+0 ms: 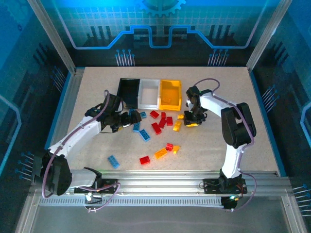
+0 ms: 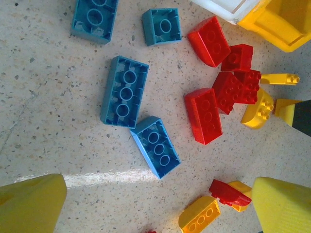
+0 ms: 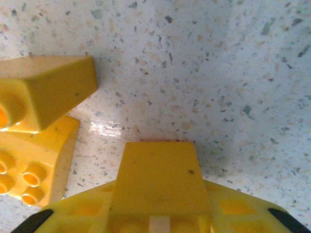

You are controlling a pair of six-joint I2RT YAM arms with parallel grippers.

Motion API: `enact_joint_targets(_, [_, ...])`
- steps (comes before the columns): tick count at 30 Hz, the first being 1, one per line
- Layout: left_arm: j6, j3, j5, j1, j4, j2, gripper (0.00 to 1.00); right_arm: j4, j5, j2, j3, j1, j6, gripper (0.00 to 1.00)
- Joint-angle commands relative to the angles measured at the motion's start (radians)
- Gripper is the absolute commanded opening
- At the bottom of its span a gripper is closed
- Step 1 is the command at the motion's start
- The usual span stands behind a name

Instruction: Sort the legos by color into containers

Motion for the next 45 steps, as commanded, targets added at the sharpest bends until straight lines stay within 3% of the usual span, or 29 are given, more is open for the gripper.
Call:
enact_joint_targets(1, [-0.006, -0.009, 0.041, -0.008, 0.032, 0.013, 0.99, -0.026, 0.023, -0.069, 0.001, 0.005, 0.017, 0.35])
enact_joint_targets(9, [0.002, 0.027, 0.086, -0.008, 0.098, 0.085, 0.99, -0.113, -0.021, -0.221, 0.034, 0.001, 0.091, 0.35])
enact_joint_targets(18, [-0.026, 0.041, 0.214, -0.006, 0.149, 0.096, 0.99, -0.164, -0.144, -0.257, 0.243, -0.001, 0.235, 0.35])
enact_joint_targets(26, [-0.012, -0.033, 0.289, -0.006, 0.179, 0.003, 0.99, -0.162, -0.160, -0.151, 0.400, 0.001, 0.313, 0.35])
enact_joint_targets(34, [-0.033, -0.122, 0.332, -0.001, 0.181, -0.082, 0.99, -0.118, -0.173, -0.096, 0.443, 0.017, 0.361, 0.35])
enact_joint_targets(45, [-0.345, -0.235, 0.220, -0.006, 0.224, -0.289, 0.99, -0.153, -0.263, 0.197, 0.699, 0.026, 0.224, 0.38])
